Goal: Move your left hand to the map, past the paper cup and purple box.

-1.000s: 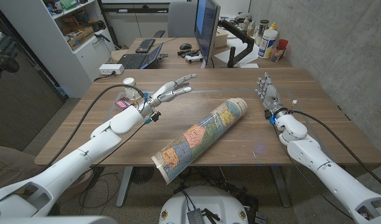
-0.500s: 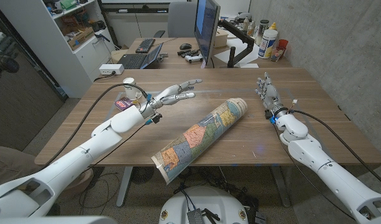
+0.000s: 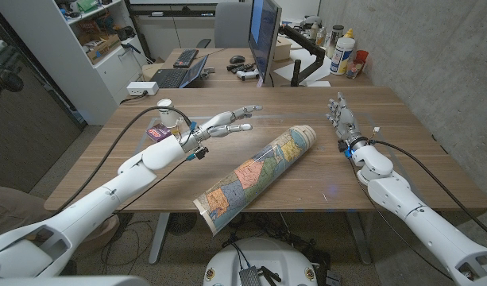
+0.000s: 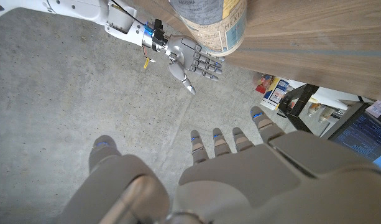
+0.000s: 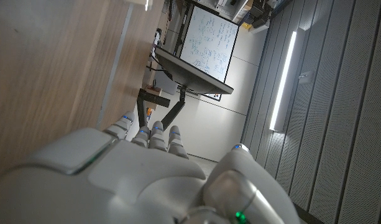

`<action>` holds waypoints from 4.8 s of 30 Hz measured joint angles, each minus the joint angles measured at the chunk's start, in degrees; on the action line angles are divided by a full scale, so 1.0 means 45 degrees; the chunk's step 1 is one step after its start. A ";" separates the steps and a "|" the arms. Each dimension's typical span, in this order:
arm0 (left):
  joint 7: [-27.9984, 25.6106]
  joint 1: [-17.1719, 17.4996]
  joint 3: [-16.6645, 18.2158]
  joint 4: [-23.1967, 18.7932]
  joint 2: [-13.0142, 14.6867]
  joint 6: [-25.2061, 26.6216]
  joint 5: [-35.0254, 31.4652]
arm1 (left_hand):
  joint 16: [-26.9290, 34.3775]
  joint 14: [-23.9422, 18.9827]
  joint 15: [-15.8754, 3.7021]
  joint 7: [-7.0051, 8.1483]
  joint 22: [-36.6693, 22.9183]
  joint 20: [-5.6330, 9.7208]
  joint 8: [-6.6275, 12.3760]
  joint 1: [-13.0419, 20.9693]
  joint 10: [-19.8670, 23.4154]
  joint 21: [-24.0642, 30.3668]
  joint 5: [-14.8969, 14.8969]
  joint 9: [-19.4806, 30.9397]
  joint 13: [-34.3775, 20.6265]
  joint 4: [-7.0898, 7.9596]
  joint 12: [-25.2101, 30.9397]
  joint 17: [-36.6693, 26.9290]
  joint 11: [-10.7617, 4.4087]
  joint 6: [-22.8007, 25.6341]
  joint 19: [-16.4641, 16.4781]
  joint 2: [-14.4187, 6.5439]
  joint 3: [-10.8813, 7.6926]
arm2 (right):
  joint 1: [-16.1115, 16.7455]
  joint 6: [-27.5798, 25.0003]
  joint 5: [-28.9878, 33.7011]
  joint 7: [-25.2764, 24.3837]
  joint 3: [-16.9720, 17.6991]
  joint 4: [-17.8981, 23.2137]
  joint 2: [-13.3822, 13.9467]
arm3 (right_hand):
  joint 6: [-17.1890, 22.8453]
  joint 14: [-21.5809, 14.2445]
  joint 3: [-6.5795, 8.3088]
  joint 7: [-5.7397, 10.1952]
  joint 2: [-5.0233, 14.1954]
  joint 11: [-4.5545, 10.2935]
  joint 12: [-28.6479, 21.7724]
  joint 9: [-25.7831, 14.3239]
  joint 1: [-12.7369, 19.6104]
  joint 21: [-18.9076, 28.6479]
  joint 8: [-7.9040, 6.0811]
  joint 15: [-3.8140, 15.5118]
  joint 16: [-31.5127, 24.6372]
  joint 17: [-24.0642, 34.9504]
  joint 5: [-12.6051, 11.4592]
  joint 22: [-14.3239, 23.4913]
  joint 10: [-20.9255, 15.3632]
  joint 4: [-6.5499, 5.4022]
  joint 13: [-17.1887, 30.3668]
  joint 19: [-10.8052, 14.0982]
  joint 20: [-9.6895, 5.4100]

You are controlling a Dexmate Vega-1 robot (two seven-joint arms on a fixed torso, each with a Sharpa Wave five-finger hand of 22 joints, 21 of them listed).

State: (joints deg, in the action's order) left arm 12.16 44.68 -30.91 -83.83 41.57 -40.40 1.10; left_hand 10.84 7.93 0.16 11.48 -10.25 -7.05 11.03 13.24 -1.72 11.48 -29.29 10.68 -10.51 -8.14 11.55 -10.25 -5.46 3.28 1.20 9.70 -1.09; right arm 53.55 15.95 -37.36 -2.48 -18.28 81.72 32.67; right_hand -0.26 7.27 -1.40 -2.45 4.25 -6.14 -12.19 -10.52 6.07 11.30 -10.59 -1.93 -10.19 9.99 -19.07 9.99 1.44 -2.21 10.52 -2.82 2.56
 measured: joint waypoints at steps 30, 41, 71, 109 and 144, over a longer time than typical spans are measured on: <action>-0.1262 -0.0295 -0.0020 0.0933 -0.0469 -0.1799 -0.2512 | 0.0099 -0.0271 -0.0178 0.0140 0.0000 0.0066 0.0049 0.0206 0.0289 0.0000 -0.0256 0.0001 0.0000 -0.0079 0.0071 0.0000 -0.0193 0.0142 0.0207 -0.0102 0.0212 | -0.0055 -0.0015 -0.0086 0.0088 0.0030 -0.0164 -0.0020 | -0.0035 0.0003 -0.0035 -0.0003 0.0000 0.0000 0.0000 0.0000 0.0000 0.0000 -0.0002 0.0003 0.0000 0.0000 0.0000 0.0000 0.0000 0.0035 0.0000 0.0001 -0.0001; -0.1120 -0.0559 -0.0305 0.1297 -0.0531 -0.2200 -0.2728 | 0.0098 -0.0270 -0.0178 0.0158 0.0000 0.0135 0.0049 0.0256 0.0332 0.0000 -0.0309 0.0001 0.0000 -0.0043 0.0070 0.0000 -0.0152 0.0160 0.0276 -0.0079 0.0249 | -0.0042 0.0026 -0.0111 0.0154 0.0056 -0.0217 0.0008 | -0.0035 0.0047 -0.0035 -0.0003 0.0000 0.0000 0.0000 0.0000 0.0000 0.0000 -0.0002 0.0047 0.0000 0.0000 0.0000 0.0000 0.0000 0.0035 0.0000 0.0001 -0.0001; -0.2155 -0.0883 -0.0282 0.2327 -0.0706 -0.3914 -0.4785 | 0.0097 -0.0337 -0.0245 0.0209 0.0001 0.0253 0.0049 0.0452 0.0330 0.0000 -0.0466 0.0001 0.0000 -0.0076 0.0069 0.0000 -0.0151 0.0011 0.0393 -0.0116 0.0356 | 0.0045 -0.0045 -0.0113 0.0074 0.0074 -0.0206 0.0061 | -0.0034 0.0045 -0.0071 -0.0003 0.0000 0.0000 0.0000 0.0000 0.0000 0.0000 -0.0004 0.0045 0.0000 0.0000 0.0000 0.0000 0.0000 0.0070 0.0000 0.0001 -0.0001; -0.3983 -0.1912 -0.0648 0.3916 -0.1124 -0.5747 -0.7385 | 0.0097 -0.0761 -0.0460 0.0181 0.0000 0.0316 -0.0003 0.0603 0.0607 0.0098 -0.0702 0.0030 0.0000 -0.0022 0.0069 0.0000 -0.0292 -0.0093 0.0913 -0.0166 0.0725 | -0.0028 0.0067 -0.0120 0.0066 0.0071 -0.0446 -0.0056 | 0.0105 0.0045 -0.0070 -0.0003 0.0000 0.0000 0.0000 0.0000 0.0000 0.0000 -0.0063 0.0045 0.0000 0.0000 0.0000 0.0000 0.0000 0.0069 0.0000 0.0001 -0.0001; -0.6610 -0.2732 -0.1487 0.4676 -0.1342 -0.6627 -1.0182 | 0.0097 -0.1058 -0.0431 0.0225 0.0000 0.0570 -0.0052 0.0603 0.0676 0.0098 -0.0750 0.0027 0.0000 0.0046 0.0069 0.0000 -0.0352 -0.0324 0.1068 -0.0166 0.1041 | 0.0125 0.0194 -0.0191 0.0149 0.0119 -0.0529 -0.0048 | 0.0103 0.0090 -0.0070 -0.0003 0.0000 0.0000 0.0000 0.0000 0.0000 0.0000 -0.0062 0.0091 0.0000 -0.0001 0.0000 0.0000 0.0000 0.0069 0.0000 0.0001 -0.0001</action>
State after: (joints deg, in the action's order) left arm -17.58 32.39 -37.60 -62.79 35.53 -70.22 -44.72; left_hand 11.28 3.17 -1.78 12.49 -10.25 -4.49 10.80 15.96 1.32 11.92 -32.66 10.80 -10.51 -7.93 11.86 -10.25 -7.05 1.82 6.01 8.96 3.60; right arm 54.11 16.83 -38.22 -1.81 -17.74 79.34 32.45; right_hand 0.20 7.68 -1.71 -2.46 4.24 -6.14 -12.19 -10.52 6.07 11.30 -10.87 -1.52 -10.19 9.99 -19.07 9.99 1.44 -1.90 10.52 -2.82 2.56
